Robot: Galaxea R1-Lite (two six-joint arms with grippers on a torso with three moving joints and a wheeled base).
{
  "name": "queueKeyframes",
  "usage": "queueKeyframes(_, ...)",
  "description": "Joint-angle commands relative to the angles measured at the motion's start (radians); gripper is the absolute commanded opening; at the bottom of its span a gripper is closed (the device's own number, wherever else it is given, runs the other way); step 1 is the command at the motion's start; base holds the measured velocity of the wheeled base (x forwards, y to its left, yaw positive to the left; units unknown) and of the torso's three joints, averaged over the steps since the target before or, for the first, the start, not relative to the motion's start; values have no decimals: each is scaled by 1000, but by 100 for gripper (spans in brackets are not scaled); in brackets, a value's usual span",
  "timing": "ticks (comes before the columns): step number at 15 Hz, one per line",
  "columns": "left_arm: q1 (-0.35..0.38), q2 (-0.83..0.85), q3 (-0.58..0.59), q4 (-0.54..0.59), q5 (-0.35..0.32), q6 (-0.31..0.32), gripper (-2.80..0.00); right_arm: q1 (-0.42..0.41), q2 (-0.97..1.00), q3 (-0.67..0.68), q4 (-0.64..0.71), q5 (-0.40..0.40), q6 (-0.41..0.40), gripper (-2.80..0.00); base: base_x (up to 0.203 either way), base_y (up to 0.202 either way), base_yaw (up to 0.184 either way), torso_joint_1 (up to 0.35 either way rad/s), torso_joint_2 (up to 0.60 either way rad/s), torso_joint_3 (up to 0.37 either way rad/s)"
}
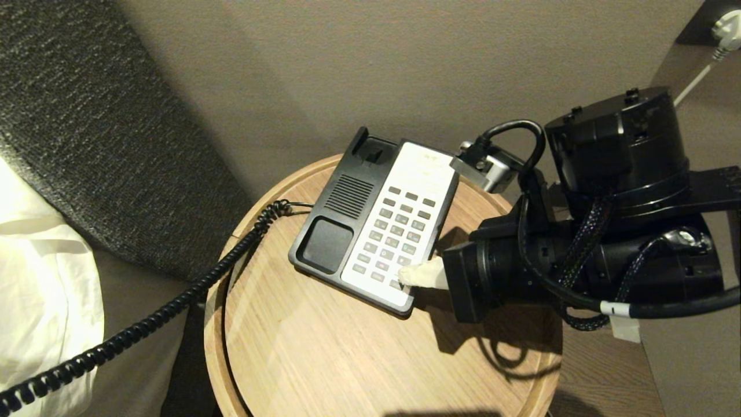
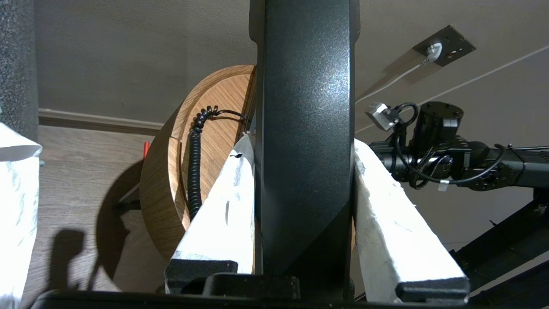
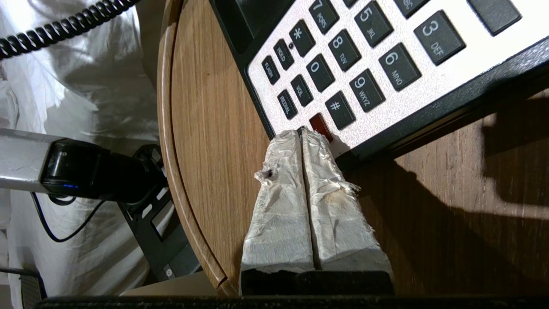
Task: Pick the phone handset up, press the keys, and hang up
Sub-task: Dial the number
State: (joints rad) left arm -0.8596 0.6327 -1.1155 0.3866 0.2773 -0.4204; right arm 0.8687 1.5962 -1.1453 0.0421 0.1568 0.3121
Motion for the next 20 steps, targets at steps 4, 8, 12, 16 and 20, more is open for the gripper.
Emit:
queueKeyframes(4,-1,1,0,2,2,-3,-280,4,13,6,-4,1,1,-280,0,0,0,0,0,0)
queueKeyframes(8,-1,5,-9,2,2,-3,-280,4,25,7,-7,1,1,-280,0,0,0,0,0,0)
queueKeyframes(12,-1,2,-10,2,2,-3,-280,4,36,7,-7,-3,1,-280,0,0,0,0,0,0)
queueKeyframes(16,-1,-1,-6,2,2,-3,-280,4,45,7,-7,-8,-1,-280,0,0,0,0,0,0)
queueKeyframes(20,-1,-2,-1,2,2,-3,-280,4,47,6,-8,-8,-2,-280,0,0,0,0,0,0)
